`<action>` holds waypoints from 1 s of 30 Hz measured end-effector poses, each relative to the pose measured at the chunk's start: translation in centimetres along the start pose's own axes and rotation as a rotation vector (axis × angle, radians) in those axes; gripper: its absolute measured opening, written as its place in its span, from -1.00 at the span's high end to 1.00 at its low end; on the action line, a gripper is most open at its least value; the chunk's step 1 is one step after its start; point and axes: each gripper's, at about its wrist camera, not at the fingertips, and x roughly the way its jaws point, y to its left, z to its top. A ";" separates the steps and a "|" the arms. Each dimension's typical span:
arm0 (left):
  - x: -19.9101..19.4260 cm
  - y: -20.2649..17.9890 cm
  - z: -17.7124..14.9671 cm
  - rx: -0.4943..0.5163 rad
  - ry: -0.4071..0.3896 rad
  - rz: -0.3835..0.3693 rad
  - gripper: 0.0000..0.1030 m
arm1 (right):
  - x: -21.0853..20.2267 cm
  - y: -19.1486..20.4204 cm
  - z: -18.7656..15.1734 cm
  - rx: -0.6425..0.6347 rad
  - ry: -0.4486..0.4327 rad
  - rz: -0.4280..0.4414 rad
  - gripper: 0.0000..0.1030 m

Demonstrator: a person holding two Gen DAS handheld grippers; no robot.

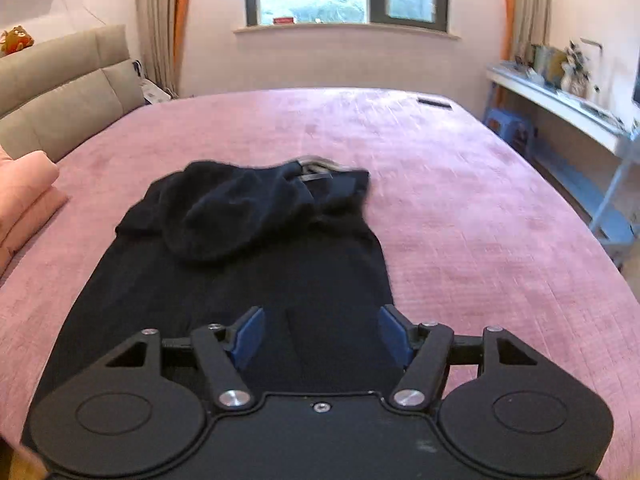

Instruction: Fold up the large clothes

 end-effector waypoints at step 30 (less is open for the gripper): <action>0.1 3.6 -13.5 -0.062 0.508 -0.160 -0.41 | 5.7 12.6 -14.1 -0.135 0.269 0.389 0.18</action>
